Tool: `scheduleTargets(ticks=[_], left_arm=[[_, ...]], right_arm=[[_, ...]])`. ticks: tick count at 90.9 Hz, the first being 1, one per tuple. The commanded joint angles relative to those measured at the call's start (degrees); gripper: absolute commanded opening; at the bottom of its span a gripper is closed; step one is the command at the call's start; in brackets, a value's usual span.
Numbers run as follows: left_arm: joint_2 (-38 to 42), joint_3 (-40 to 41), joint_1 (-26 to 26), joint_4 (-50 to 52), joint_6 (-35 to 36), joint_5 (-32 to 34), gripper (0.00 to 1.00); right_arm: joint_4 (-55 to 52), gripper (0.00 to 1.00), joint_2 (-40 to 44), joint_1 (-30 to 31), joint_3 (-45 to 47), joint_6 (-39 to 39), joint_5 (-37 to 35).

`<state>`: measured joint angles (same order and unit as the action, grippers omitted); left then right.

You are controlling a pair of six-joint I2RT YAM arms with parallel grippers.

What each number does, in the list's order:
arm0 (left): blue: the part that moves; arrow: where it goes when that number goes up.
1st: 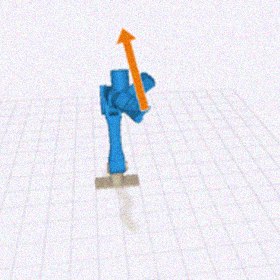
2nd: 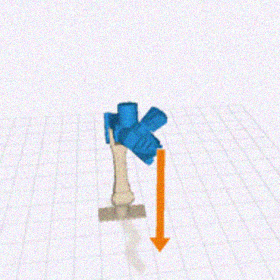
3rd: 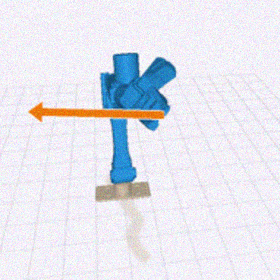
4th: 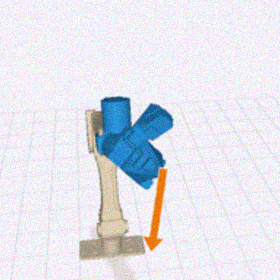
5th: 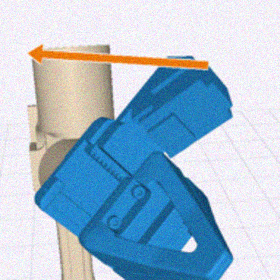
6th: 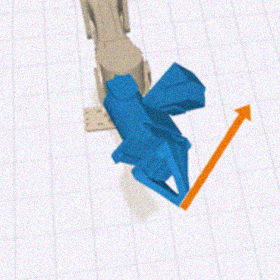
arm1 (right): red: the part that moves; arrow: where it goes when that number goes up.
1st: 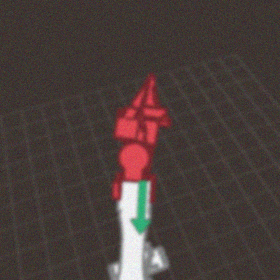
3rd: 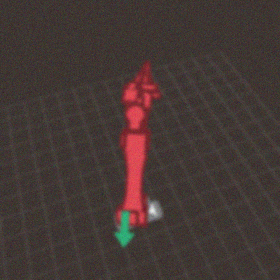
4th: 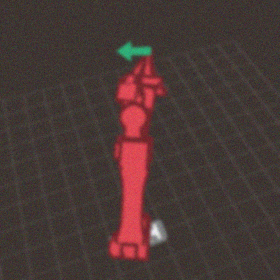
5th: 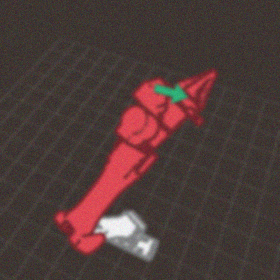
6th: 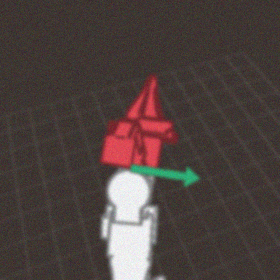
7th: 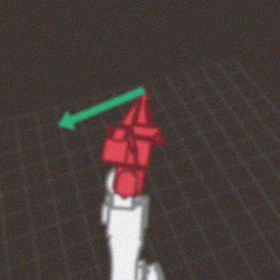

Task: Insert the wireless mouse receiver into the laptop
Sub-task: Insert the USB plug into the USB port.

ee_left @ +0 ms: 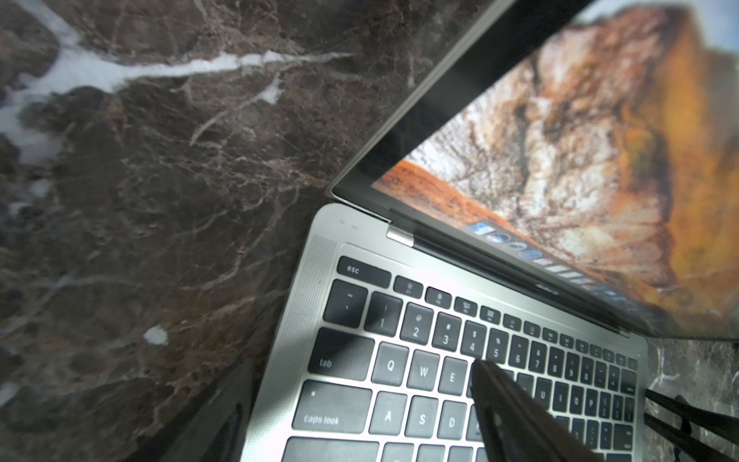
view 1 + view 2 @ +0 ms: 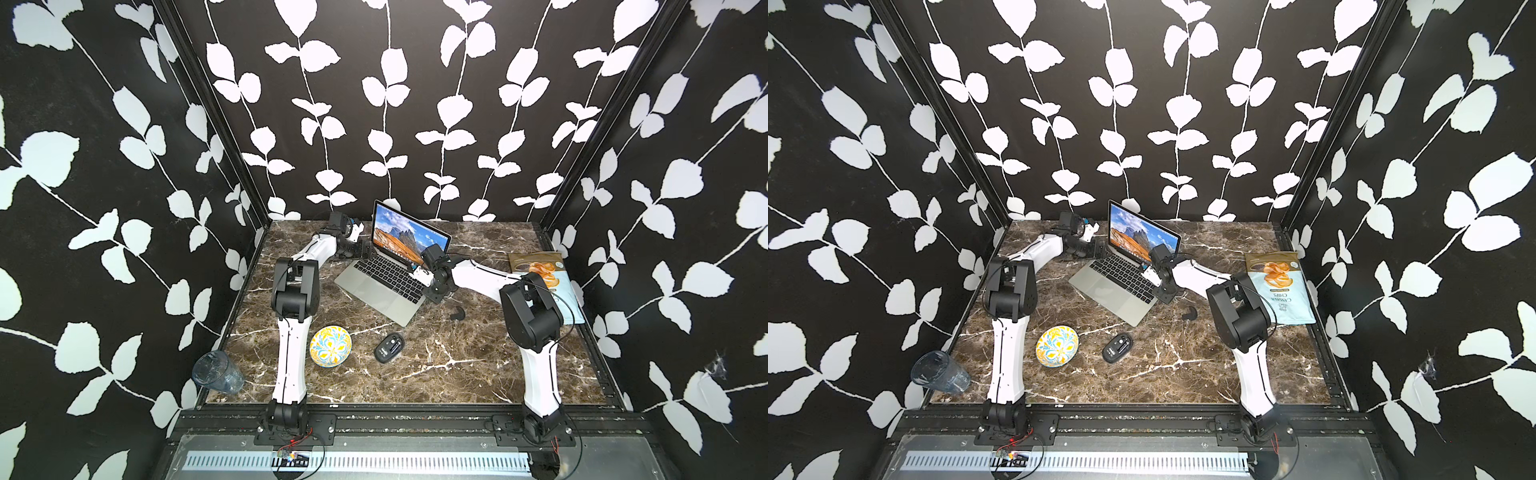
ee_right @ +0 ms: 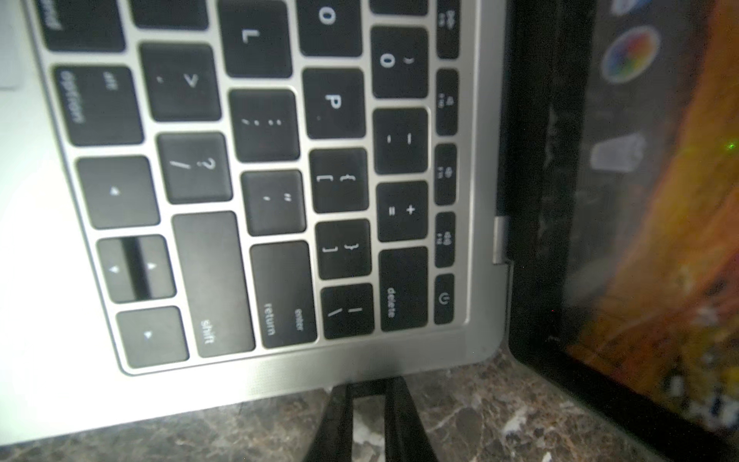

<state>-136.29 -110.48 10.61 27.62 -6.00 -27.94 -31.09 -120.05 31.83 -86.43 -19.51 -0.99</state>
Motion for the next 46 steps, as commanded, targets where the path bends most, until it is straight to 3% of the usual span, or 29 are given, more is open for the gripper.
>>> scheduleTargets(ticks=[1, 14, 25, 34, 46], left_arm=[[-0.21, 1.03, 0.8, 3.03, 0.69, -3.03, 0.88], [0.13, 1.06, 0.79, 3.06, 0.41, -1.5, 0.89], [0.4, 1.37, 0.73, 3.14, 0.37, -0.49, 0.9], [0.73, 1.61, 0.56, 3.15, 0.0, 0.44, 0.92], [1.34, 2.4, 0.19, 2.52, -0.49, 1.12, 0.93]], right_arm=[[11.13, 0.15, 0.45, 0.23, 0.27, 0.19, 2.79], [10.0, 0.23, 2.23, 0.07, 1.16, 1.31, 1.28], [7.14, 0.42, 6.07, -0.13, 2.75, 4.35, 1.84], [6.37, 0.69, 10.41, -0.08, 5.16, 10.22, 2.57], [7.69, 0.7, 15.21, -0.25, 8.82, 26.2, 0.41]])
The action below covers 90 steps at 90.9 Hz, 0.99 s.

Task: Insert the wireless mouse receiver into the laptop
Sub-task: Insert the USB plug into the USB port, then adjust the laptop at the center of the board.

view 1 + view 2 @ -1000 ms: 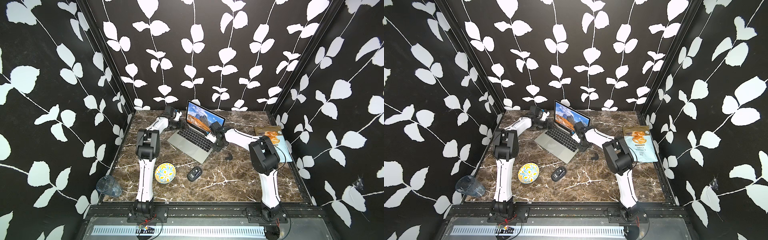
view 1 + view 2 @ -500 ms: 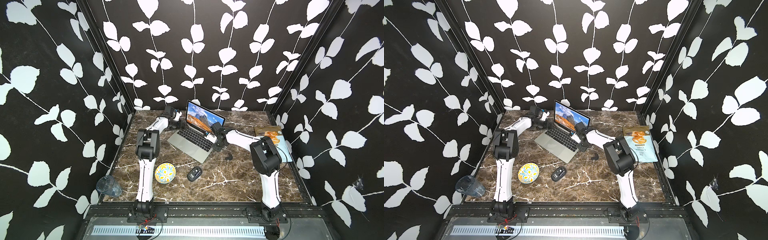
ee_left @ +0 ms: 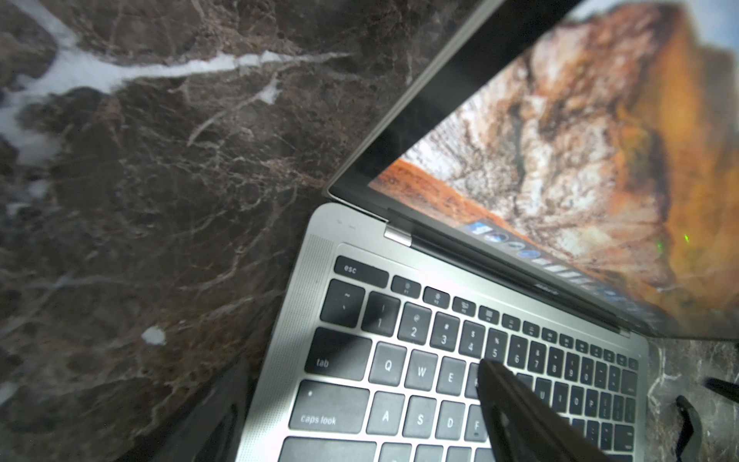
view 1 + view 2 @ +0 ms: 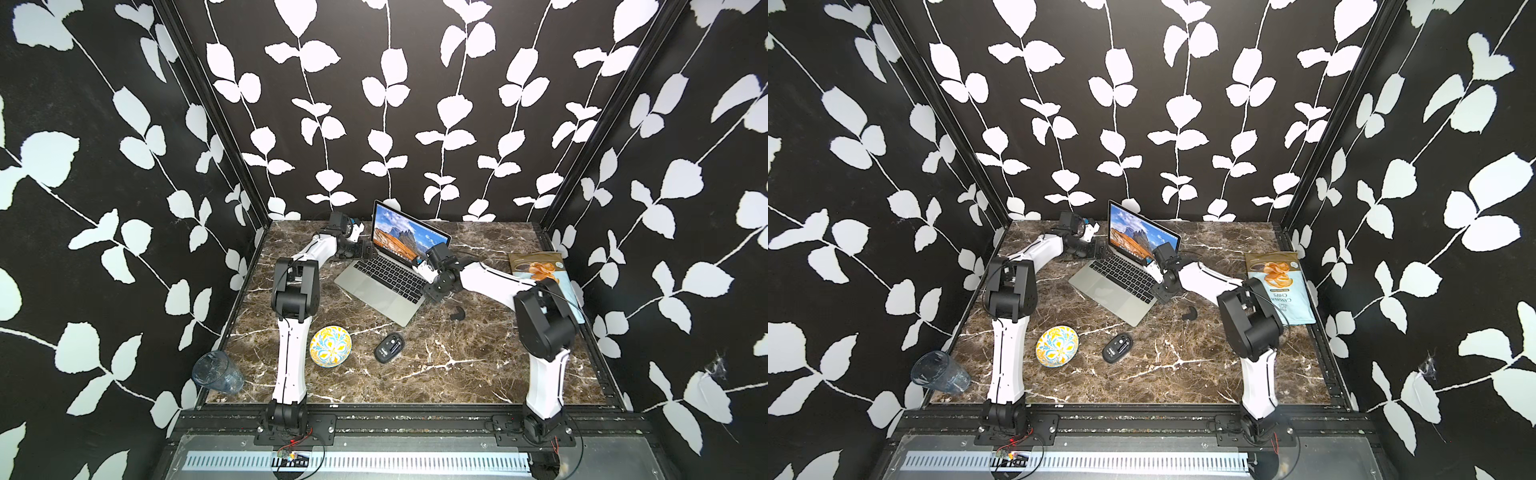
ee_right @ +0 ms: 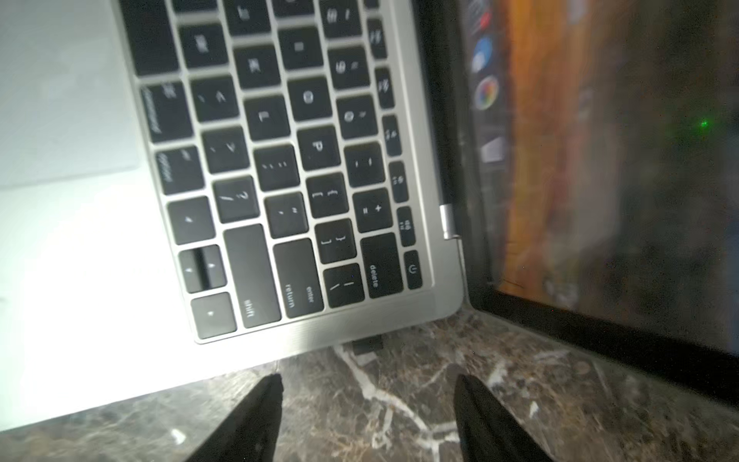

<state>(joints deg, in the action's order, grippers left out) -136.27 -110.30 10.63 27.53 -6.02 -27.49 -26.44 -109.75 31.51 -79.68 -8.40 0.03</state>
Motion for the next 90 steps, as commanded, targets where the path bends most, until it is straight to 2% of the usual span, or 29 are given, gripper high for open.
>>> scheduleTargets(ticks=[1, 13, 24, 49, 69, 90], left_arm=[[1.38, 2.3, 0.17, 2.57, -0.52, 0.72, 0.93], [1.44, 2.49, 0.0, 2.25, -0.83, 0.76, 0.94], [1.38, 2.68, 0.03, 2.14, -0.83, 0.6, 0.94], [1.2, 2.81, -0.09, 1.91, -1.12, 0.25, 0.94], [1.18, 2.85, -0.08, 1.96, -1.11, -0.07, 0.94], [1.78, 4.44, -0.09, 1.89, -1.62, -0.88, 0.93]], right_arm=[[3.18, 0.69, 5.13, 0.06, 2.34, 16.54, -0.59], [7.93, 0.67, 6.12, 0.0, 8.14, 35.22, 1.22], [13.54, 0.63, 5.17, -0.04, 11.17, 42.17, 3.33], [16.69, 0.58, -0.32, -0.6, 10.43, 45.08, 5.26], [18.09, 0.56, -4.38, -1.04, 8.24, 44.21, 5.39], [20.04, 0.5, -6.85, -1.24, 5.98, 44.7, 6.91]])
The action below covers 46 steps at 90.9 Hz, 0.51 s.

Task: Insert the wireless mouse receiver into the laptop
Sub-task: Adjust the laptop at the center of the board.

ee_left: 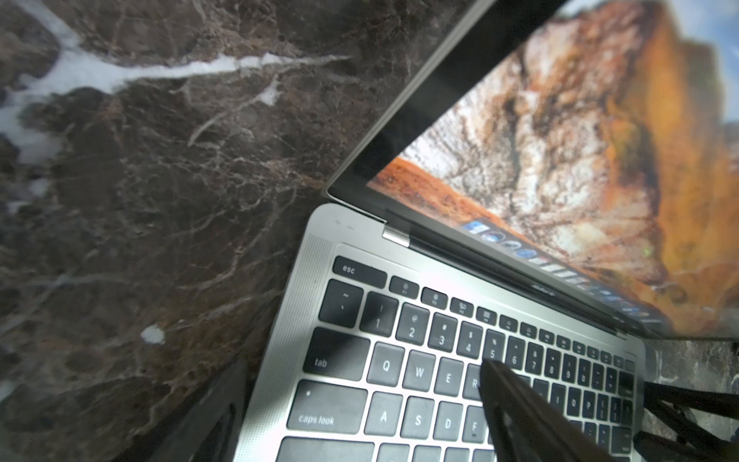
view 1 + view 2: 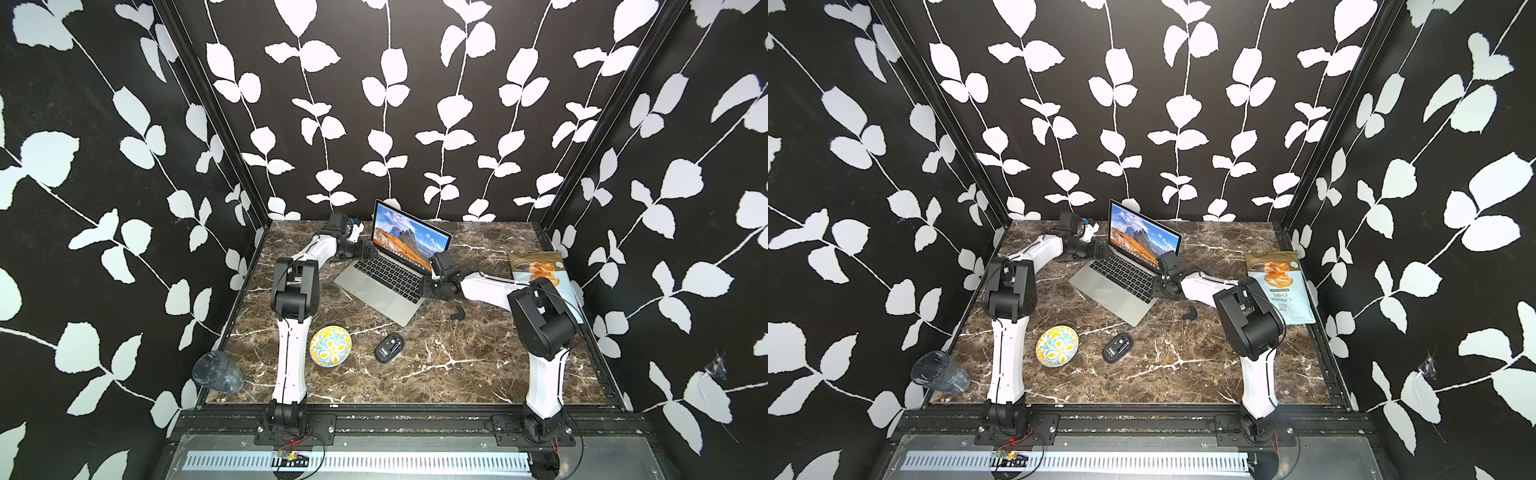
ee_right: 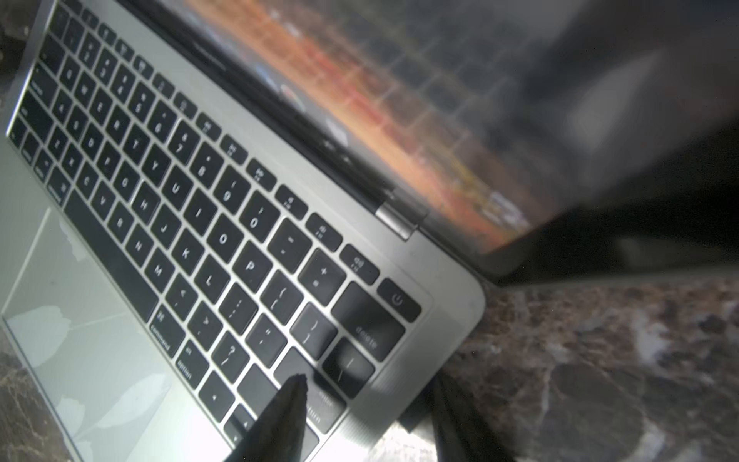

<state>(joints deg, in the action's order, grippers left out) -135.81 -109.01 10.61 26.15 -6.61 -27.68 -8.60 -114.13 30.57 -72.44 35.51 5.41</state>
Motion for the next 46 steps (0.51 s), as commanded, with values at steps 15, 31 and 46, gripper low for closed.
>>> scheduleTargets(ticks=[15, 31, 46], left_arm=[[5.42, 11.27, 0.0, -2.46, -4.97, -3.7, 0.92], [11.29, 22.41, 1.8, -10.86, -10.9, -6.09, 0.91], [14.16, 26.24, 5.96, -12.05, -11.61, -5.38, 0.91]], right_arm=[[3.6, 0.48, -2.88, -3.2, -2.32, 0.9, 1.25], [2.47, 0.48, -4.97, -6.77, -7.09, -1.1, 0.73], [0.08, 0.49, -7.62, -10.6, -11.16, -4.27, 1.66]])
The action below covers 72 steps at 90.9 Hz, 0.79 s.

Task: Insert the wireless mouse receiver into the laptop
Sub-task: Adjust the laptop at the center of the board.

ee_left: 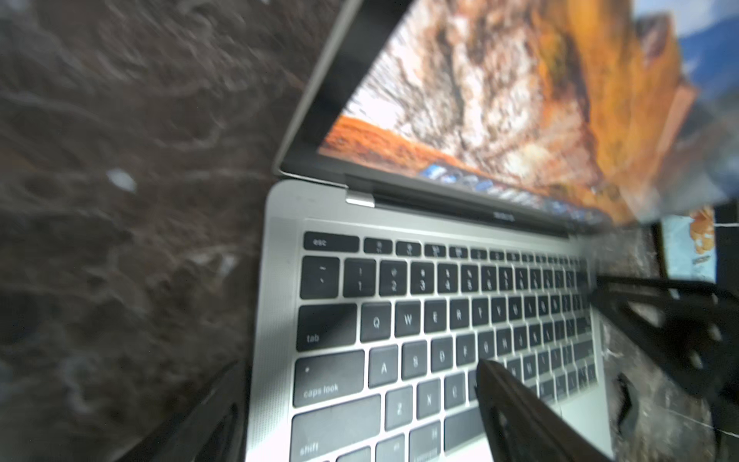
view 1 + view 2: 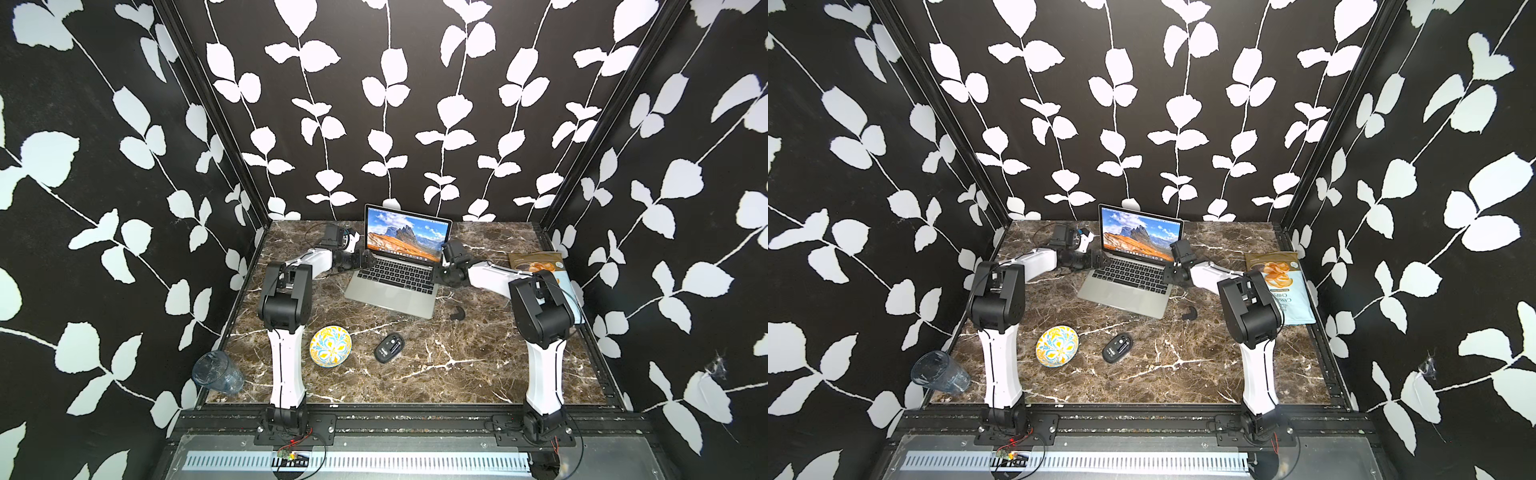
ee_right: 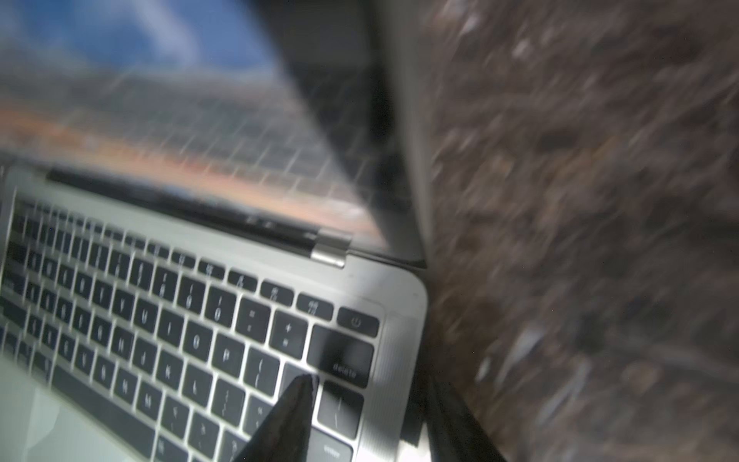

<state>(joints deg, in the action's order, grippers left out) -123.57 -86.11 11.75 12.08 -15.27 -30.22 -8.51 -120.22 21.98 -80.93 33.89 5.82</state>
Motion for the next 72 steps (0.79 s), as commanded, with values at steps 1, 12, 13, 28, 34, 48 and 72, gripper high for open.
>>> scheduleTargets(ticks=[1, 12, 13, 28, 34, 48, 72], left_arm=[[2.14, 3.59, 4.98, 2.05, -2.94, -2.22, 0.91], [4.67, 5.59, 4.89, 1.87, -3.26, 5.24, 0.93], [4.92, 5.64, 4.79, 1.97, -3.22, 6.17, 0.93], [11.97, 9.55, 3.47, 0.95, -3.54, 17.61, 0.98], [15.25, 12.33, 3.44, -0.78, -3.49, 20.27, 0.98], [21.35, 19.3, 4.06, -6.09, -8.07, 15.8, 0.99], [25.49, 29.16, 9.31, -10.35, -13.08, 7.54, 0.97]], right_arm=[[-0.1, 0.5, -1.51, -2.24, -2.71, -2.89, 1.36], [-1.48, 0.63, 2.33, -3.91, -1.23, -6.47, 1.72], [-1.71, 0.64, 2.96, -3.98, -0.94, -6.95, 1.59], [-9.21, 0.68, 14.8, -4.05, 5.03, -9.98, -5.2], [-13.66, 0.66, 17.9, -3.99, 8.87, -9.04, -6.35], [-17.5, 0.56, 20.67, -1.97, 16.82, -7.05, -5.83], [-17.16, 0.45, 17.69, 1.3, 18.36, -9.02, -6.06]])
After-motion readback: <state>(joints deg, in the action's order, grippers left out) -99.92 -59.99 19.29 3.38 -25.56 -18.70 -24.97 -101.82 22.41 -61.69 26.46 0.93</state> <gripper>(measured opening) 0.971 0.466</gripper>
